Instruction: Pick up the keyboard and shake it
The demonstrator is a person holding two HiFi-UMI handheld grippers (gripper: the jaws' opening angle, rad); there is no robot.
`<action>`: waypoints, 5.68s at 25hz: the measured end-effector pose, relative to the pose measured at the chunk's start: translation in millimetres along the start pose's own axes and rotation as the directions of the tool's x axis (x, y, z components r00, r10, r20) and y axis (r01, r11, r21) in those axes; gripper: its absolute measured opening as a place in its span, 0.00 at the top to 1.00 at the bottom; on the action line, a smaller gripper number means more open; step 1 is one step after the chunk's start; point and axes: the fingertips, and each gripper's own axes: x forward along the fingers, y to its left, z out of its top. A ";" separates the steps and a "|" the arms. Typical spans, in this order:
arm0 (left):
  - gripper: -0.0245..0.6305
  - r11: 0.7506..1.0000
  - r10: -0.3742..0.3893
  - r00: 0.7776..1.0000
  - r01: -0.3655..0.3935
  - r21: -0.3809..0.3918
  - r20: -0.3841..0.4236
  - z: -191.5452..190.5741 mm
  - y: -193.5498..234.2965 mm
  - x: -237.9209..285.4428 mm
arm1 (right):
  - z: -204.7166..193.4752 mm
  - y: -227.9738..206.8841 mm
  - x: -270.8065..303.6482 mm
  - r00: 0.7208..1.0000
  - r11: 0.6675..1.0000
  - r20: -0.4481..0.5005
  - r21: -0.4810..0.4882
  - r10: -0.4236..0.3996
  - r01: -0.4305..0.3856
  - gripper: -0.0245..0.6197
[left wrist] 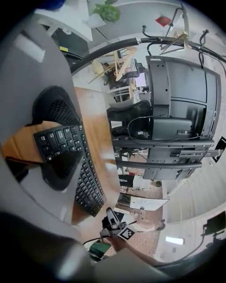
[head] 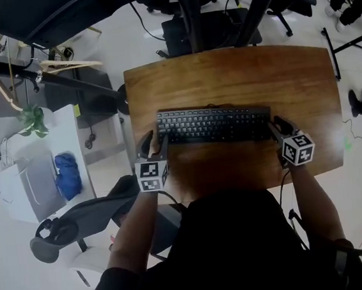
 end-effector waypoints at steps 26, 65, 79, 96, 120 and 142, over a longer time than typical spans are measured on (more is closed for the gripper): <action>0.68 0.993 -0.097 0.980 0.082 -0.089 -0.173 -40.0 13.8 44.5 | -13.2 -13.1 22.1 0.996 0.994 -0.072 0.099 0.049 -0.042 0.76; 0.77 0.959 -0.171 0.982 0.148 -0.241 -0.077 12.6 9.5 9.9 | 20.7 -9.0 -17.8 0.994 0.988 0.085 0.132 0.075 -0.085 0.80; 0.84 0.994 -0.067 0.977 0.083 -0.074 0.202 127.1 19.6 -57.3 | 110.2 17.5 -86.8 0.929 0.996 0.359 -0.009 0.084 -0.086 0.81; 0.83 0.999 -0.005 0.833 -0.021 0.040 0.554 262.3 17.1 -156.3 | 253.6 60.5 -199.6 0.734 0.969 0.655 -0.246 0.179 -0.017 0.81; 0.83 0.978 -0.036 0.651 -0.134 0.162 0.759 368.1 15.8 -240.0 | 318.4 94.0 -270.7 0.536 0.937 0.806 -0.341 0.249 0.077 0.81; 0.83 0.965 -0.072 0.648 -0.148 0.218 0.758 386.1 -4.4 -244.6 | 309.8 80.7 -287.0 0.479 0.948 0.843 -0.311 0.245 0.063 0.81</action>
